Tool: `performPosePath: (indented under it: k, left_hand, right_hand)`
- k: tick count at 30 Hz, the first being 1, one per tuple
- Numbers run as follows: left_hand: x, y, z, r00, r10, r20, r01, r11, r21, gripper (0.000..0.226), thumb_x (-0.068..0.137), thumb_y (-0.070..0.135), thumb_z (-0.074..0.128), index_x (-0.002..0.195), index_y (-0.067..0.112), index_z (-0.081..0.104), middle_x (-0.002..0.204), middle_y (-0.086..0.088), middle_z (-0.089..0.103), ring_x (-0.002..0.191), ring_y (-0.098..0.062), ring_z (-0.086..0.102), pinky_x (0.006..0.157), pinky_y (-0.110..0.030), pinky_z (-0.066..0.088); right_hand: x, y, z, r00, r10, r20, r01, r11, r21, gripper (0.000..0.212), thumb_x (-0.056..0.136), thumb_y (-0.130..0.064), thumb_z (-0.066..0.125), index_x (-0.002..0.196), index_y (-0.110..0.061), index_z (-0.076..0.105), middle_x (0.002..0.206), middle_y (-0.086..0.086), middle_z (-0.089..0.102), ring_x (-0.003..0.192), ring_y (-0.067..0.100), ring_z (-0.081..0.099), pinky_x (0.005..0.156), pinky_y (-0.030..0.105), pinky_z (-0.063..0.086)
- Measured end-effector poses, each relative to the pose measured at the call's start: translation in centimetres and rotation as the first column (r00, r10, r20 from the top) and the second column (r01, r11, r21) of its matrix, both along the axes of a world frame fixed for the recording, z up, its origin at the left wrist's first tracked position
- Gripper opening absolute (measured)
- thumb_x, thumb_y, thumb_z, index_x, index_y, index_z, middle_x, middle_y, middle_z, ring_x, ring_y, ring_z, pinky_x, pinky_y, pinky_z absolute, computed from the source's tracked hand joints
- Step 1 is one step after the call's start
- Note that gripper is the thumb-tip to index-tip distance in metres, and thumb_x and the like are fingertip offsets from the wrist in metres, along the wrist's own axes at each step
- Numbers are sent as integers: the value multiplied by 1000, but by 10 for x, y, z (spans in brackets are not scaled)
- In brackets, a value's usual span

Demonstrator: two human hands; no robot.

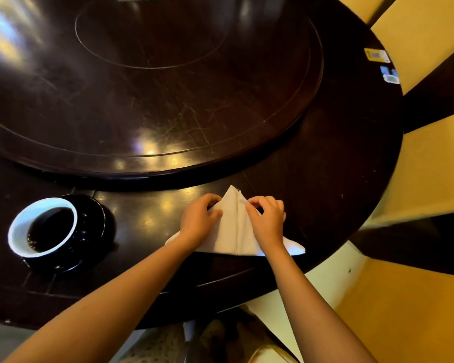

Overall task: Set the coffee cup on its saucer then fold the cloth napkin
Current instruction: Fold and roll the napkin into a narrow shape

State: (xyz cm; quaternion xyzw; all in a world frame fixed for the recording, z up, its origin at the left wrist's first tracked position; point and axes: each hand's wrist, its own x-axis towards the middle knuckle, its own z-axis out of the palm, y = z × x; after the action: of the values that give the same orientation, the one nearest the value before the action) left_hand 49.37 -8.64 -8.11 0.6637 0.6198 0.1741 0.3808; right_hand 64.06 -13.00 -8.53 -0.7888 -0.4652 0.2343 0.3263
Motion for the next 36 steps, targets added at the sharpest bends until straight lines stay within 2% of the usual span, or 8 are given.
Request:
performPosePath:
  k: [4,7,14,19,24,27,32,36]
  left_hand:
    - [1,-4,0,1000,-4,8,4,999,32,29,85,20,61,114,21,59,115,-1,64,102,-17,57,90,-39,51]
    - [3,-5,0,1000,-4,-1,4,999,38,30,85,19,62,114,21,58,116,-1,63,104,-16,57,90,-39,50]
    - [2,-5,2,1000,-16,3,16,999,43,29,84,17,63,112,21,59,113,0,64,101,-16,57,88,-36,50]
    - [2,-8,5,999,-29,30,27,997,69,26,84,16,62,110,20,61,110,0,65,97,-13,57,87,-35,50]
    - [5,-10,11,998,-60,28,58,996,73,25,86,18,61,111,21,61,110,0,65,96,-11,56,87,-32,50]
    - [5,-10,13,995,-102,-8,102,992,69,26,86,19,61,112,22,60,111,0,66,96,-12,58,85,-29,49]
    - [3,-9,14,985,-149,-81,157,983,91,28,87,23,60,114,23,60,112,1,66,98,-14,60,77,-21,42]
    - [2,-9,12,978,-175,-109,187,977,104,28,87,26,59,115,26,59,113,3,66,98,-13,60,75,-19,41]
  right_hand:
    - [-2,2,-3,1000,21,-15,-21,1000,20,10,88,-24,60,90,-17,67,97,0,65,95,12,45,88,31,32]
    - [-1,6,-4,999,45,12,-45,999,-26,12,89,-24,57,93,-18,66,99,0,64,100,17,47,85,28,26]
    - [-8,20,6,993,85,-83,-92,992,-88,23,89,-28,57,108,-18,64,103,0,65,104,18,46,86,27,27]
    - [-7,20,9,992,64,-109,-74,993,-90,16,87,-28,60,97,-17,66,84,-6,58,93,15,44,86,31,32]
    - [-4,13,15,993,-12,-113,1,995,-96,13,85,-28,62,81,-17,65,66,-15,51,89,20,51,89,46,43]
    - [-3,10,15,989,-38,-146,19,991,-133,12,85,-30,62,76,-24,58,65,-15,51,91,28,58,89,53,46]
    - [-4,8,14,981,-27,-191,2,991,-132,8,85,-35,61,84,-29,57,67,-13,56,91,25,59,91,53,45]
    - [-5,11,13,986,-17,-167,-11,986,-164,16,85,-35,62,92,-21,63,73,-8,58,93,25,59,94,48,42]
